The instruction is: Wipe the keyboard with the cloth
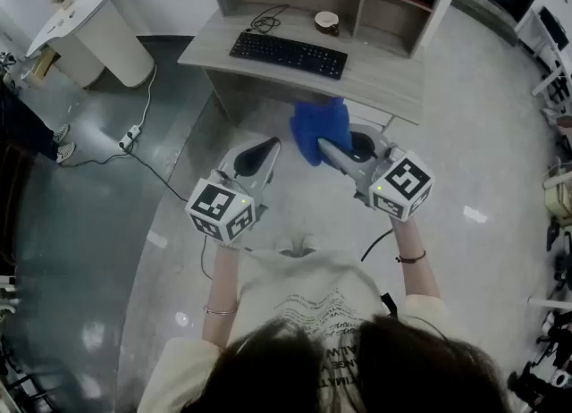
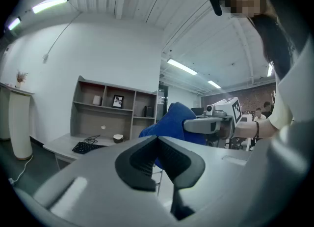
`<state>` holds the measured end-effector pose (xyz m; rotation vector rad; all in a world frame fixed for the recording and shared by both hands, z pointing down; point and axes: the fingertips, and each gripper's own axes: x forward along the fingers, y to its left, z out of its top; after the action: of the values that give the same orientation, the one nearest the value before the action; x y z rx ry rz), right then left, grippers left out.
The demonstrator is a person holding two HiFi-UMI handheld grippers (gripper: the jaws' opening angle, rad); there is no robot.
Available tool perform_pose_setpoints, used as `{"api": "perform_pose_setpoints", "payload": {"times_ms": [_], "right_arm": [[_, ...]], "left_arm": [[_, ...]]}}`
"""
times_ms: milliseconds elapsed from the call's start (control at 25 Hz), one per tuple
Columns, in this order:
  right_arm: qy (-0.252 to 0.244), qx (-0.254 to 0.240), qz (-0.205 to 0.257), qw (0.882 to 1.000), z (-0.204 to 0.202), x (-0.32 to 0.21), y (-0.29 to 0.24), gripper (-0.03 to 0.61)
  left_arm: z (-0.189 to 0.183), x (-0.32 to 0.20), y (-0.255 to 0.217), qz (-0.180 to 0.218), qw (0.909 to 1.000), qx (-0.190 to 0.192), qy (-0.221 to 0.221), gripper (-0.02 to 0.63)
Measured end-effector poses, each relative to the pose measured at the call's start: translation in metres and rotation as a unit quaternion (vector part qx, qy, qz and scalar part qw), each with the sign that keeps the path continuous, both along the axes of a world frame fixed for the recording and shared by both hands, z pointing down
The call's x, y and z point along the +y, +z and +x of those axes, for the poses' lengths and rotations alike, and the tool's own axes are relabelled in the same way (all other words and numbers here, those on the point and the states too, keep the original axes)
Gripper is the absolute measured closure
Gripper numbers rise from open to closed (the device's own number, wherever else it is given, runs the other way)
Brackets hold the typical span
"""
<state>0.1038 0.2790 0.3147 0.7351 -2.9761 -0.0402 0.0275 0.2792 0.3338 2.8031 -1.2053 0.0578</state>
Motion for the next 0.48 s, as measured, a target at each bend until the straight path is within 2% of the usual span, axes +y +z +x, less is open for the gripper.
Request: {"api": "perform_pose_setpoints", "payload": {"times_ms": [480], "right_arm": [[0.000, -0.004, -0.001, 1.000, 0.014, -0.009, 0.000, 0.526]], "left_arm": [[0.011, -0.007, 0.001, -0.001, 1.0000, -0.001, -0.003, 0.617]]}}
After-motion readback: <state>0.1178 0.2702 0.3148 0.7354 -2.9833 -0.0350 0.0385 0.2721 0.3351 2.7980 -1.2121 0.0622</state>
